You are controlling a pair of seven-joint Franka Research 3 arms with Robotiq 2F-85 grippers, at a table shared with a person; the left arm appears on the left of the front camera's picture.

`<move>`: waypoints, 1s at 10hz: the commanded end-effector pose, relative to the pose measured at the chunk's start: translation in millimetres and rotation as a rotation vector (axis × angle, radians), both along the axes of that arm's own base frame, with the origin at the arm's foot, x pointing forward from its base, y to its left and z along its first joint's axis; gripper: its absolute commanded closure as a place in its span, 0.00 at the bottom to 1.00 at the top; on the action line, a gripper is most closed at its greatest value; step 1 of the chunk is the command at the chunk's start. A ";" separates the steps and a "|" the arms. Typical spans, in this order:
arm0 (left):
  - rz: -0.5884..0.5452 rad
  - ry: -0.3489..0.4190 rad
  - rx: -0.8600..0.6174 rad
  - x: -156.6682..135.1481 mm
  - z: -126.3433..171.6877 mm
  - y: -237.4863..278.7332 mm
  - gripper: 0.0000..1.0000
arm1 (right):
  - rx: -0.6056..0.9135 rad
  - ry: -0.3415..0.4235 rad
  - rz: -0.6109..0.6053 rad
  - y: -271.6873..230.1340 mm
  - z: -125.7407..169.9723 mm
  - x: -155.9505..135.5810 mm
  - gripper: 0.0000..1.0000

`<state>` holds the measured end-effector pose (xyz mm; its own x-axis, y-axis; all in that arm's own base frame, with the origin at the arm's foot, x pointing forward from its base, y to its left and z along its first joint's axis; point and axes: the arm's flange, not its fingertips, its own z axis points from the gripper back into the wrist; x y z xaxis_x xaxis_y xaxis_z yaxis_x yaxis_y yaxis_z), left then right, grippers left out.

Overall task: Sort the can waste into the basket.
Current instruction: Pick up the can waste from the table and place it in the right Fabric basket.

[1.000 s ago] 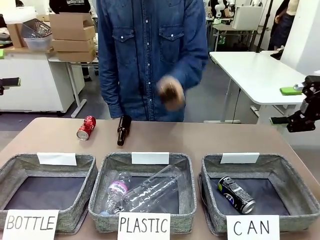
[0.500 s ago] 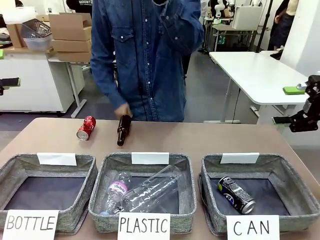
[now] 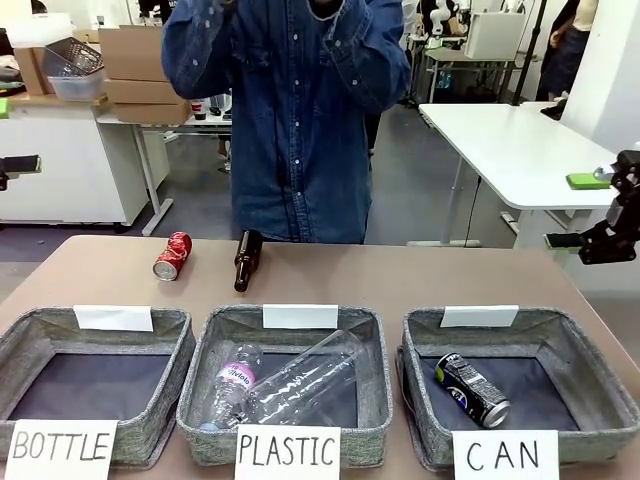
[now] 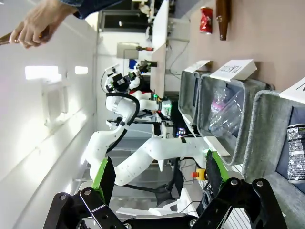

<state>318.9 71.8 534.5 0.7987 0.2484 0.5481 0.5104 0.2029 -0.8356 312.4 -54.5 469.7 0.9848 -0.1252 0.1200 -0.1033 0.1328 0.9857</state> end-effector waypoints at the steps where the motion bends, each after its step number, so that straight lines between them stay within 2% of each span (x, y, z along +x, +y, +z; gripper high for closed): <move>1: -0.004 -0.025 -0.015 0.6 0.9 -1.3 0.00 | -0.012 -0.029 0.017 -2.0 -1.5 -0.9 0.00; 2: 0.000 0.000 0.000 0.0 0.0 0.0 0.00 | -0.012 -0.029 0.017 -2.0 -1.5 -0.9 0.00; 3: 0.112 -0.022 0.019 -29.2 22.3 53.1 0.00 | -0.012 -0.029 0.017 -2.0 -1.5 -0.9 0.00; 5: 0.375 0.067 -0.006 -104.8 44.1 133.3 0.00 | -0.012 -0.029 0.017 -2.0 -1.5 -0.9 0.00; 6: 0.565 0.067 -0.055 -139.3 41.8 152.4 0.00 | -0.012 -0.029 0.017 -2.0 -1.5 -0.9 0.00; 8: 0.649 0.035 -0.127 -179.0 30.1 162.6 0.00 | -0.012 -0.029 0.017 -2.0 -1.5 -0.9 0.00; 10: 0.694 0.025 -0.161 -181.7 23.1 164.8 0.00 | -0.012 -0.029 0.017 -2.0 -1.5 -0.9 0.00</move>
